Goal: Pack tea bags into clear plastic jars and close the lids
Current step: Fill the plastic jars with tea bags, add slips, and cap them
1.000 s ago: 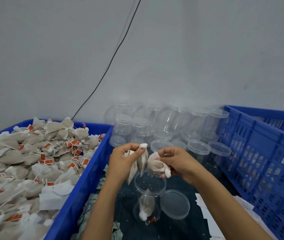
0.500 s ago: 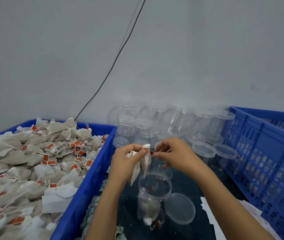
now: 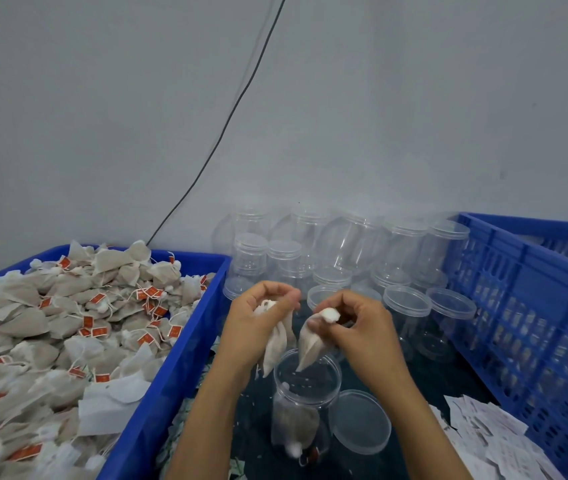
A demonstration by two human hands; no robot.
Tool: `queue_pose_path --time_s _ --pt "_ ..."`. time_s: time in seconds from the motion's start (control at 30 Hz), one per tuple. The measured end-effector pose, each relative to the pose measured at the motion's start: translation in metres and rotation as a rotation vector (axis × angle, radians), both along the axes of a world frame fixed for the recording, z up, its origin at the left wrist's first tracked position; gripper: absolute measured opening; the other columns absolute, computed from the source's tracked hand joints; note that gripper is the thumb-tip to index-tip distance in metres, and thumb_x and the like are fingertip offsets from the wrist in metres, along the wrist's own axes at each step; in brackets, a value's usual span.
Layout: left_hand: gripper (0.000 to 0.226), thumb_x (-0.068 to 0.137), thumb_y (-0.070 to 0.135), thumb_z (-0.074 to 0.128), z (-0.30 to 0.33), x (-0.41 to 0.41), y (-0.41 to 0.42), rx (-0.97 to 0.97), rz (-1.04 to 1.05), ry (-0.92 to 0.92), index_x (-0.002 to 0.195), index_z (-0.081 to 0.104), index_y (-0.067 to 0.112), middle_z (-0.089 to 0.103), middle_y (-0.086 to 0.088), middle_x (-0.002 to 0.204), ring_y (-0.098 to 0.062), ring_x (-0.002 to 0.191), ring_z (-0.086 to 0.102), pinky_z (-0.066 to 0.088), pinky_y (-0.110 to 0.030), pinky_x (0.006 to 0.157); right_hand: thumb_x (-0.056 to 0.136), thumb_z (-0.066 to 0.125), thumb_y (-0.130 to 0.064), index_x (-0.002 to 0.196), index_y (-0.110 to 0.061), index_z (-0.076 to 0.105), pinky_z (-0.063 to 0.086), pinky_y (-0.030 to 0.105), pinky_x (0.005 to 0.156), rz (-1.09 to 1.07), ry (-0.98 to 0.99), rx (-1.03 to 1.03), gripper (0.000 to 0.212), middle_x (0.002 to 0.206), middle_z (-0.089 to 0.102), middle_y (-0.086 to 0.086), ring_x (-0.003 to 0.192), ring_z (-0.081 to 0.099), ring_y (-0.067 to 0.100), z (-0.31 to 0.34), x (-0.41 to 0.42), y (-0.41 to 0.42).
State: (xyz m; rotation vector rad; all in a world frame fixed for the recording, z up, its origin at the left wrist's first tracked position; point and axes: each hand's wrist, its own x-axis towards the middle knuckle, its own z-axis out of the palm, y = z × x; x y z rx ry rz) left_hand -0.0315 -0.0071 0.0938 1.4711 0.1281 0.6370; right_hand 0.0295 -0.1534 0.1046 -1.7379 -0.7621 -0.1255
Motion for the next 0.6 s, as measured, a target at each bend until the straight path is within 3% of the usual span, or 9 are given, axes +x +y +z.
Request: queue_pose_path --time_s 0.13,0.2,0.3,0.4,0.47,0.53,0.6 --pt "0.036 0.068 0.042 0.065 0.002 0.001 0.001 -0.285 -0.096 0.000 0.091 0.066 0.014 0.071 0.006 0.072 -0.002 0.064 0.067 0.052 -0.015 0.057 0.076 0.079 -0.021 0.083 -0.023 0.069 0.055 0.029 0.074 -0.005 -0.130 -0.369 0.013 0.082 0.069 -0.009 0.078 0.063 0.006 -0.005 -0.004 -0.002" --pt "0.034 0.072 0.034 0.063 0.001 0.000 0.003 -0.377 -0.178 0.006 0.097 0.064 0.012 0.072 0.005 0.074 -0.004 0.067 0.068 0.054 -0.018 0.059 0.079 0.077 -0.028 0.099 -0.028 0.066 0.050 0.025 0.085 -0.064 -0.214 -0.504 0.023 0.099 0.062 -0.017 0.093 0.057 0.002 -0.010 -0.005 -0.001" --pt "0.038 0.074 0.027 0.062 0.001 -0.002 0.004 -0.444 -0.267 0.019 0.108 0.060 0.010 0.073 -0.002 0.084 -0.012 0.072 0.070 0.057 -0.025 0.063 0.085 0.071 -0.021 0.105 -0.027 0.065 0.047 0.011 0.078 0.018 -0.097 -0.242 0.021 0.101 0.063 -0.018 0.093 0.058 -0.002 -0.007 -0.004 -0.002" --pt "0.043 0.075 0.024 0.063 0.002 -0.002 0.002 -0.466 -0.309 0.033 0.114 0.057 0.007 0.072 -0.009 0.095 -0.018 0.081 0.070 0.058 -0.029 0.067 0.095 0.055 -0.016 0.104 -0.029 0.067 0.049 0.012 0.073 0.227 0.141 -0.056 0.019 0.099 0.069 -0.018 0.088 0.062 -0.003 -0.007 -0.006 -0.003" --pt "0.046 0.078 0.021 0.063 0.000 0.000 0.000 -0.455 -0.295 0.071 0.120 0.055 0.004 0.068 -0.016 0.107 -0.022 0.089 0.068 0.059 -0.034 0.072 0.099 0.046 -0.026 0.104 -0.027 0.068 0.047 0.016 0.068 0.265 0.245 0.020 0.023 0.099 0.071 -0.010 0.082 0.062 0.004 -0.010 -0.010 -0.002" --pt "0.047 0.079 0.018 0.063 -0.002 0.002 -0.001 -0.428 -0.270 0.104 0.122 0.053 0.004 0.064 -0.021 0.113 -0.025 0.091 0.066 0.058 -0.035 0.074 0.092 0.050 -0.038 0.102 -0.024 0.068 0.047 0.024 0.066 0.266 0.276 0.044 0.025 0.095 0.071 -0.004 0.076 0.059 0.010 -0.010 -0.010 0.001" --pt "0.052 0.074 0.015 0.065 -0.002 0.002 -0.002 -0.407 -0.294 0.129 0.123 0.053 0.004 0.062 -0.023 0.117 -0.027 0.093 0.065 0.057 -0.036 0.075 0.087 0.063 -0.030 0.098 -0.020 0.068 0.050 0.023 0.064 0.242 0.265 0.052 0.015 0.090 0.071 -0.003 0.075 0.063 0.011 -0.011 -0.009 0.003"
